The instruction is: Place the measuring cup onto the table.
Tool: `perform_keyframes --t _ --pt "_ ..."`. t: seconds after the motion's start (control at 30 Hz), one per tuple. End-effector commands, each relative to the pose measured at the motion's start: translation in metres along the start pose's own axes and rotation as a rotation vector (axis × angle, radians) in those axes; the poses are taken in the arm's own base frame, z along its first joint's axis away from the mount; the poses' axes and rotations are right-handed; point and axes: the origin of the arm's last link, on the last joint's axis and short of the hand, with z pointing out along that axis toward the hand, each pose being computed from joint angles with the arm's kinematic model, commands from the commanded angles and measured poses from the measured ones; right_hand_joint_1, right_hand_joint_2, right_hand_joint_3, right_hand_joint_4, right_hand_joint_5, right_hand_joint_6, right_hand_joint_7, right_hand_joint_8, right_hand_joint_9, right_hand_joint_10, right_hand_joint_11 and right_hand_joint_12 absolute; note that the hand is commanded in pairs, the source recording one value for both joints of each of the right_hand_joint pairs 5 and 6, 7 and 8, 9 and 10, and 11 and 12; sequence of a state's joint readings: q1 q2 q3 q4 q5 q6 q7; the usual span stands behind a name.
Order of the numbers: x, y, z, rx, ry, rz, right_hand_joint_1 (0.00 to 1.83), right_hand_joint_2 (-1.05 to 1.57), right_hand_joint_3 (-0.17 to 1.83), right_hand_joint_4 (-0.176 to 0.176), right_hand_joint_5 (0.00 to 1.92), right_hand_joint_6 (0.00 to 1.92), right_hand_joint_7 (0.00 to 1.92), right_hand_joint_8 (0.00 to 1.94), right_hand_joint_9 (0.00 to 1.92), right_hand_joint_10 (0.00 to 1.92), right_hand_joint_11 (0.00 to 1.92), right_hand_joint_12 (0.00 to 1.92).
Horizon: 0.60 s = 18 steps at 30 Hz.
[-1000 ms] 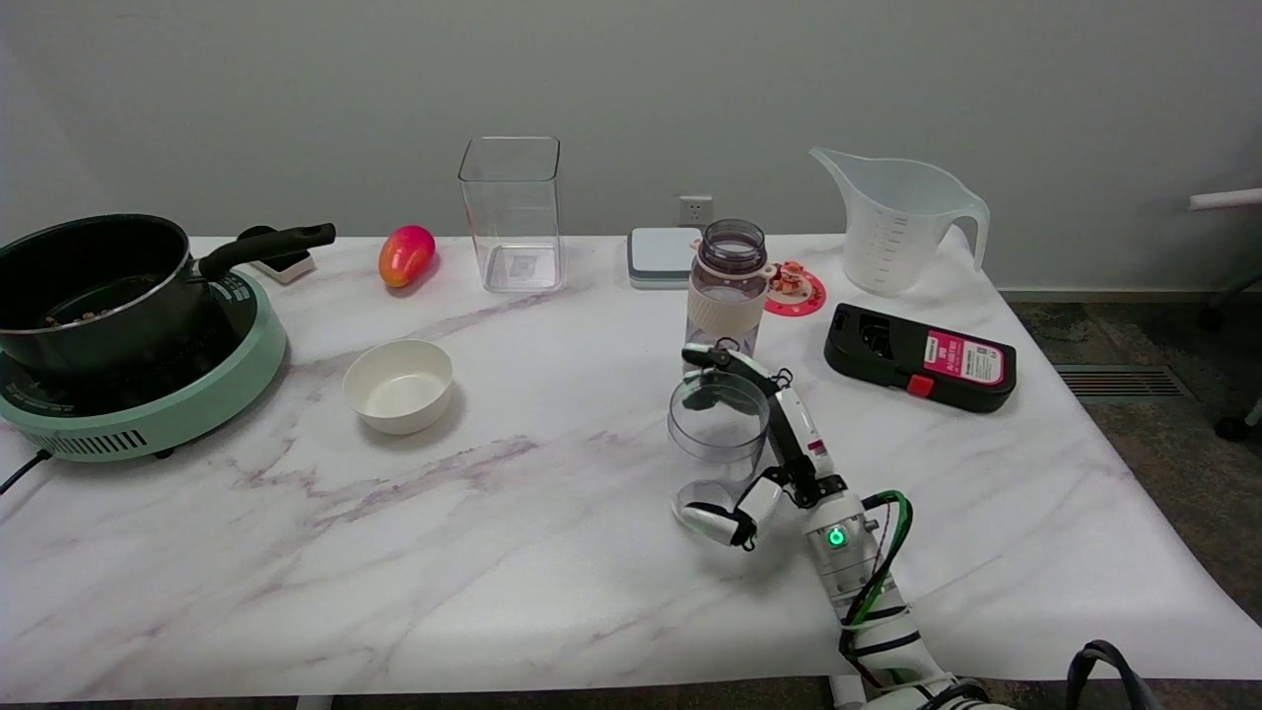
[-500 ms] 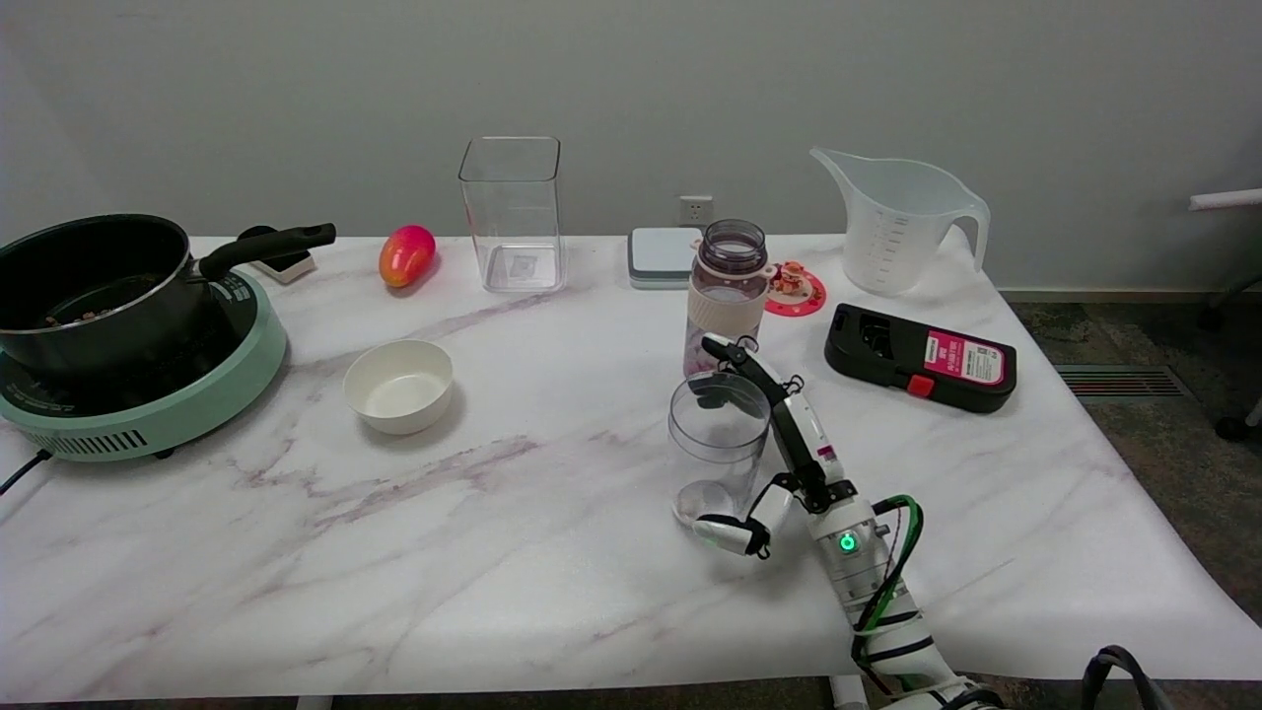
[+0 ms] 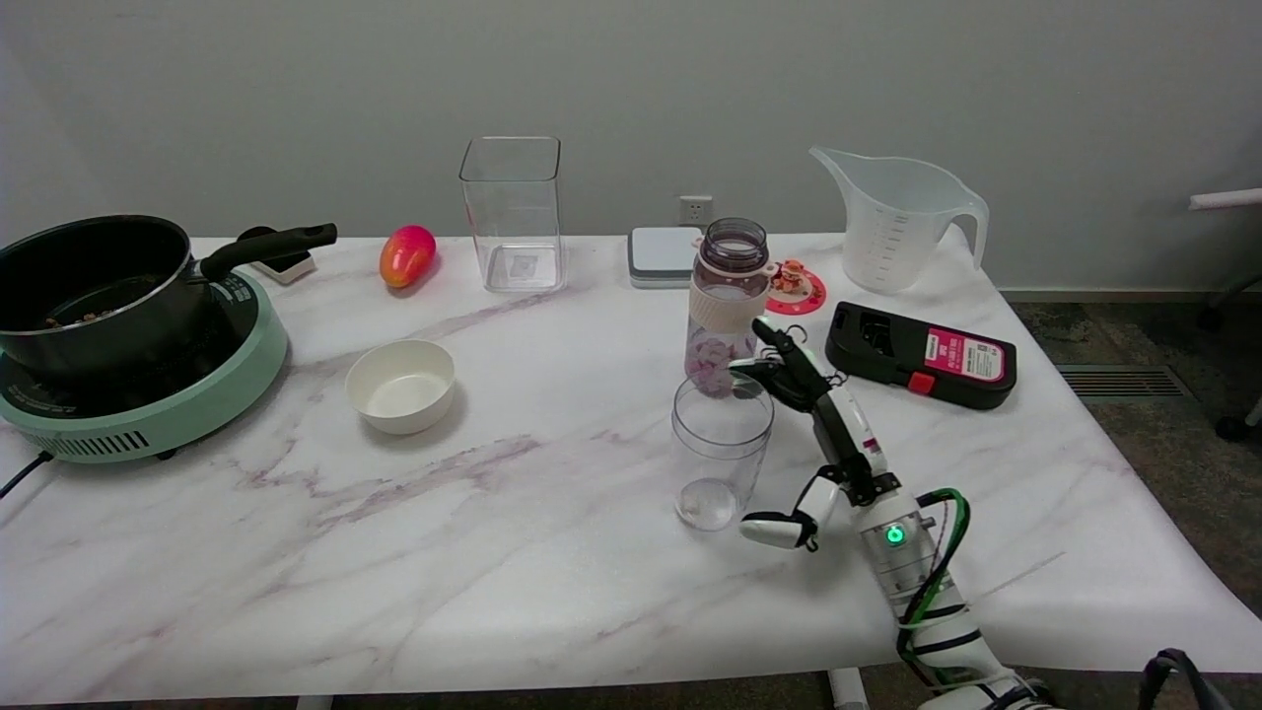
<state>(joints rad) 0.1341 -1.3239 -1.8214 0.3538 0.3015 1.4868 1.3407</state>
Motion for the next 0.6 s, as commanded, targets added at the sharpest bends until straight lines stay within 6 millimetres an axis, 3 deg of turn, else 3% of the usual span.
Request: perform_keyframes --t 0.03,0.23,0.33,0.4,0.47,0.6 --pt "0.089 0.006 -0.025 -0.052 0.069 0.007 1.24 -0.56 1.07 0.000 0.17 0.17 0.57 0.57 0.52 0.52 0.64 0.64" --pt "0.136 0.009 -0.038 -0.099 0.154 -0.048 1.25 -0.54 1.00 0.000 0.15 0.15 0.55 0.55 0.52 0.52 0.66 0.66" --pt "0.159 0.009 -0.039 -0.121 0.227 -0.137 1.28 -0.40 0.91 0.000 0.15 0.15 0.55 0.55 0.52 0.52 0.67 0.67" --pt "0.173 0.009 -0.036 -0.151 0.297 -0.208 1.32 -0.25 0.92 0.000 0.26 0.26 0.58 0.58 0.55 0.55 0.70 0.70" --pt "0.185 0.009 -0.032 -0.173 0.343 -0.248 1.35 -0.14 0.88 0.000 0.39 0.39 0.74 0.74 0.59 0.59 0.78 0.78" --pt "0.222 0.004 -0.021 -0.204 0.441 -0.309 1.39 -0.08 0.91 0.000 0.43 0.43 0.87 0.87 0.64 0.64 0.94 0.94"
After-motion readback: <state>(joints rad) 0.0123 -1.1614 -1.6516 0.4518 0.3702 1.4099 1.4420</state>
